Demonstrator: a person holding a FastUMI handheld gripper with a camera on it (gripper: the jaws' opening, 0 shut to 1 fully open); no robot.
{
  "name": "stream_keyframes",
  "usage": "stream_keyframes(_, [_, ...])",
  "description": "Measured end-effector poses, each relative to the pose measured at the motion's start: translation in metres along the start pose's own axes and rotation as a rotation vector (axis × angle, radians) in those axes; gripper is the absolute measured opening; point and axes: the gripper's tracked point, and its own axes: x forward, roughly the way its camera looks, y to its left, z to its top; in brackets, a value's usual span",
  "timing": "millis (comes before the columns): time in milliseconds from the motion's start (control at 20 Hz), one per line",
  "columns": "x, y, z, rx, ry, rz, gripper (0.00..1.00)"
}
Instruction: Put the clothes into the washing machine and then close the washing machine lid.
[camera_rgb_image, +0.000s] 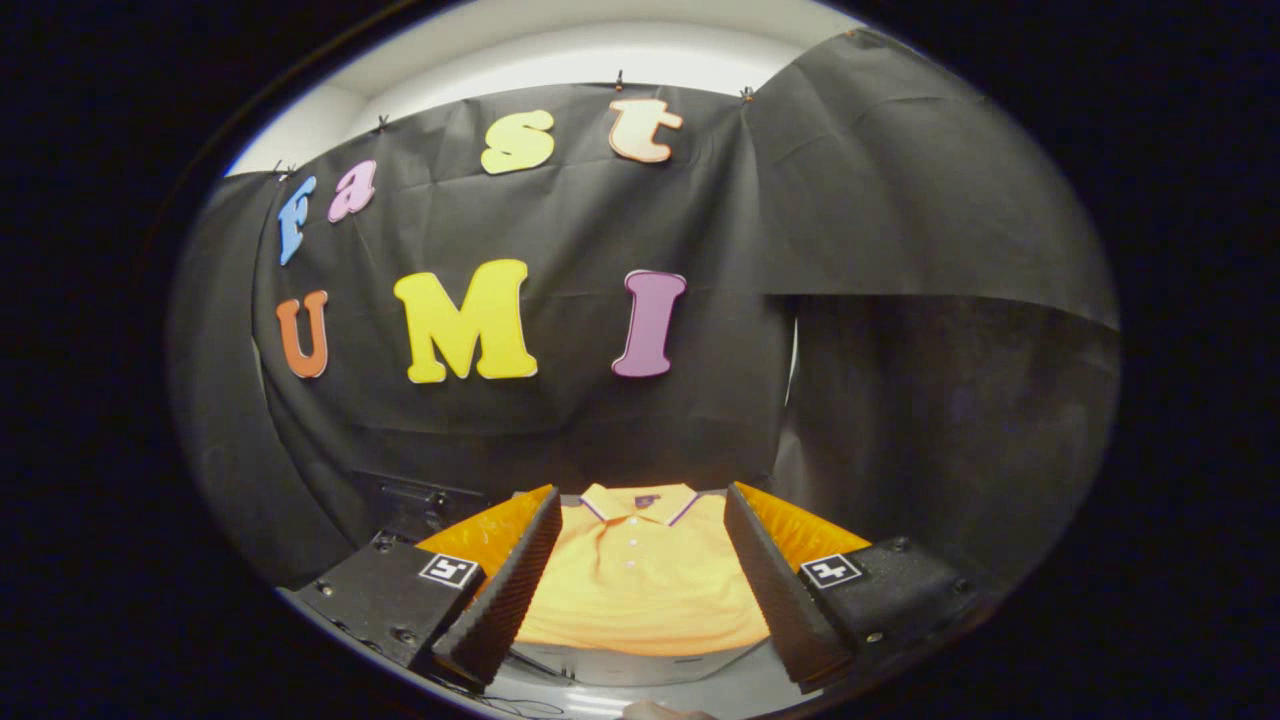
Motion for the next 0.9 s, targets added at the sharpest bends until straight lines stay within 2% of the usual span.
stream_keyframes(300, [0.081, 0.007, -0.031, -0.006, 0.105, 0.017, 1.0])
stream_keyframes(550, [0.138, 0.01, -0.074, -0.019, 0.222, -0.001, 1.0])
stream_keyframes(900, [0.177, 0.006, -0.134, 0.026, 0.432, -0.017, 1.0])
